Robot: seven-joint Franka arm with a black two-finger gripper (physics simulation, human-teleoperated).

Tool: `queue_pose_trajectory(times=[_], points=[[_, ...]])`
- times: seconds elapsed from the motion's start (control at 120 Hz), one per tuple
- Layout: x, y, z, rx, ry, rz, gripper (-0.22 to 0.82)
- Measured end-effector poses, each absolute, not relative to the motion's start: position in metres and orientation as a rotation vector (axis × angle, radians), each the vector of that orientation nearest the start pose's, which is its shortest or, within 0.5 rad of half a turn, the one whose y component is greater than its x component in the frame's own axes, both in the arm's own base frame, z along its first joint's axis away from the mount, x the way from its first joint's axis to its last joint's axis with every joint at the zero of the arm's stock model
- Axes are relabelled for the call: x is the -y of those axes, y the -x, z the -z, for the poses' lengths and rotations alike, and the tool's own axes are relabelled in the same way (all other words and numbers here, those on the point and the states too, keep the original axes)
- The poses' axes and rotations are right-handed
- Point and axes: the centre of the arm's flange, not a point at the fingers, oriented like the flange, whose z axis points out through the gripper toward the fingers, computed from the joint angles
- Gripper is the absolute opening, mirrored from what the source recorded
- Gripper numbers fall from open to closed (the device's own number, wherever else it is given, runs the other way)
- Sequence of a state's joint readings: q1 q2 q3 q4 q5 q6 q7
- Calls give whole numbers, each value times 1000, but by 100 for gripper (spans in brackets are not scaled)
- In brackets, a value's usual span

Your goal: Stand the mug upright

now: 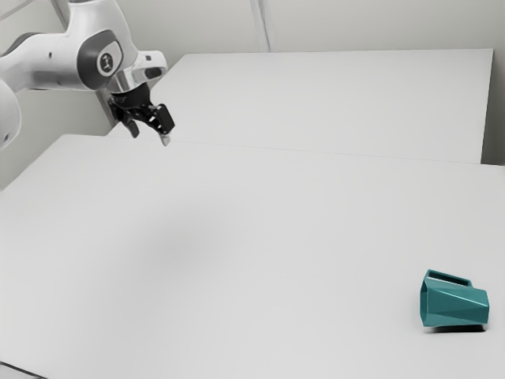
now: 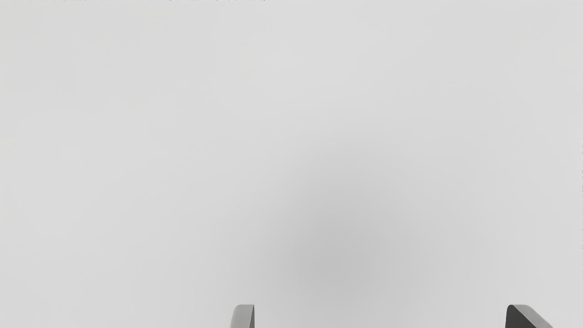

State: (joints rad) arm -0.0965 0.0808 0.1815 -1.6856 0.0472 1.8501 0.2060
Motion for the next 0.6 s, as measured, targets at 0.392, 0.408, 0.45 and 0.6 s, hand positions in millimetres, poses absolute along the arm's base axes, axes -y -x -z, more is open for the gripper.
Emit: queue_pose_trajectory(times=[0.392, 0.408, 0.45, 0.6], points=[[11, -599, -535, -258, 3223, 144, 60], [14, -598, -531, -256, 3237, 136, 60], [22, -596, -522, -254, 3272, 114, 60], [68, -591, -492, -291, 3370, 67, 60]])
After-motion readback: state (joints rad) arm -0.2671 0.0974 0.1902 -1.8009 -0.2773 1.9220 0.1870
